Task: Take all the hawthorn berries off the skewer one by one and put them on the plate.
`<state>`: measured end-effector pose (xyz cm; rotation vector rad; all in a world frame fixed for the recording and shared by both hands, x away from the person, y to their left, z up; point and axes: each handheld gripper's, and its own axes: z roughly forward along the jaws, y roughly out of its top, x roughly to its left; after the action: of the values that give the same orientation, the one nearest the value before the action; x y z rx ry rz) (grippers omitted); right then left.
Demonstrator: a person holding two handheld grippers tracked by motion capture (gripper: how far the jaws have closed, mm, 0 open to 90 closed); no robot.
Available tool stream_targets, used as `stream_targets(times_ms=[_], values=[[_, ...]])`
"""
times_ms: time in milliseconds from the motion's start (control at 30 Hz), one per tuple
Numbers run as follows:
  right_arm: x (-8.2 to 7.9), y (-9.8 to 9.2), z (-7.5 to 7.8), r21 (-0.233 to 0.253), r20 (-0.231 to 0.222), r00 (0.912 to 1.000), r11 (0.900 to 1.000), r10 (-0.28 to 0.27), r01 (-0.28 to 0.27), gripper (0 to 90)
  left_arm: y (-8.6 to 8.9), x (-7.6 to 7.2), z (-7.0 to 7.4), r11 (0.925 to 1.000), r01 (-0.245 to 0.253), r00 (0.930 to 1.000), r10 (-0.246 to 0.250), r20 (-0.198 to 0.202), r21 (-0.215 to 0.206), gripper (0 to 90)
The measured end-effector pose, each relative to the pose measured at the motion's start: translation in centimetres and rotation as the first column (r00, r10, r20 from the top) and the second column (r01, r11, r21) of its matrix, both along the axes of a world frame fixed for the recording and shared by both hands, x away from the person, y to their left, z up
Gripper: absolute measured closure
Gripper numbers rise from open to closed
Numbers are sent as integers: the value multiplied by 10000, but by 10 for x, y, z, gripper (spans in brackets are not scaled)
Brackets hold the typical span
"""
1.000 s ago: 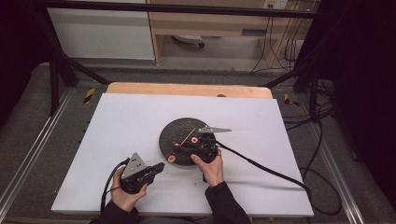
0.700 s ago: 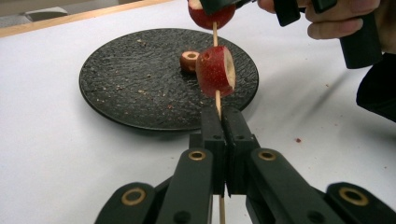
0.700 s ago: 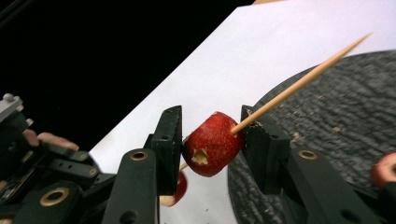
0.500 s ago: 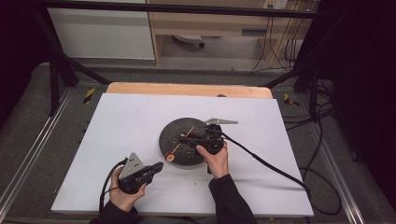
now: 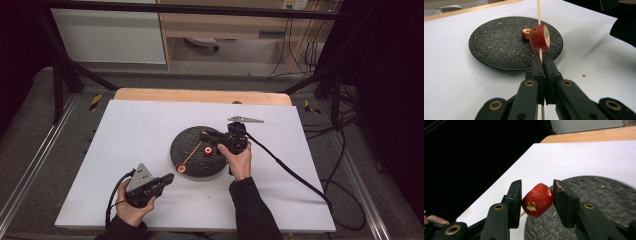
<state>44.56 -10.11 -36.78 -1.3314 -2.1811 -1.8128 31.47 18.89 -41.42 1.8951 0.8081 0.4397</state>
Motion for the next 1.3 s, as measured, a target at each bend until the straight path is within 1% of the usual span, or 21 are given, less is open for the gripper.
stream_targets(times_ms=[167, 233, 267, 300, 433, 533, 600, 633, 667, 767, 867, 1000, 1100, 1200, 1300], values=[[7, -8, 7, -64, 99, 9994, 9994, -327, 328, 607, 0, 0, 0, 10000, 17, 10000, -17, -5, -15, 886], [10, -12, 9, -175, 162, 9988, 9988, -460, 463, 607, 0, 0, 0, 10000, 27, 10000, -27, -21, -14, 886], [14, -16, 10, -229, 214, 9976, 9975, -662, 667, 607, 0, 0, 0, 10000, 31, 10000, -31, -17, -8, 886], [14, -16, 10, -229, 214, 9976, 9975, -662, 667, 607, 0, 0, 0, 10000, 33, 10000, -34, -43, -17, 886], [22, -27, 12, -272, 227, 9941, 9939, -1061, 1067, 606, 0, 0, -1, 10000, 13, 10000, -14, -59, -32, 886], [26, -33, 9, -300, 201, 9918, 9915, -1264, 1270, 606, 1, 1, -1, 10000, -20, 10000, 20, -69, -37, 886], [28, -36, 5, -388, 89, 9901, 9893, -1404, 1407, 606, 1, 1, 0, 10000, -26, 10000, 26, -73, -52, 885], [29, -38, -2, -457, -4, 9890, 9880, -1480, 1478, 606, 1, 1, 0, 10000, -27, 10000, 27, -75, -51, 886], [29, -38, -2, -457, -4, 9890, 9880, -1480, 1478, 606, 1, 1, 0, 10000, -27, 10000, 26, -87, -45, 886], [32, -36, -15, -802, -123, 9883, 9853, -1521, 1506, 606, 1, 1, -1, 10000, -25, 10000, 25, -91, -31, 886], [35, -31, -31, -1112, -277, 9882, 9829, -1505, 1465, 606, 1, 1, -1, 10000, -22, 9999, 22, -121, -20, 885], [39, -23, -51, -1544, -501, 9869, 9774, -1537, 1444, 605, 1, 1, -1, 10000, -21, 9999, 21, -137, -22, 886], [39, -17, -65, -1837, -699, 9872, 9745, -1433, 1285, 605, 1, 2, -1, 10000, -13, 9999, 12, -160, -12, 886], [38, -13, -74, -2145, -773, 9876, 9696, -1369, 1176, 604, 1, 1, -2, 10000, -4, 9999, 4, -170, 20, 886], [38, -11, -79, -2362, -810, 9877, 9653, -1337, 1113, 603, 0, 1, -2, 10000, 0, 9999, 0, -171, 25, 886]])
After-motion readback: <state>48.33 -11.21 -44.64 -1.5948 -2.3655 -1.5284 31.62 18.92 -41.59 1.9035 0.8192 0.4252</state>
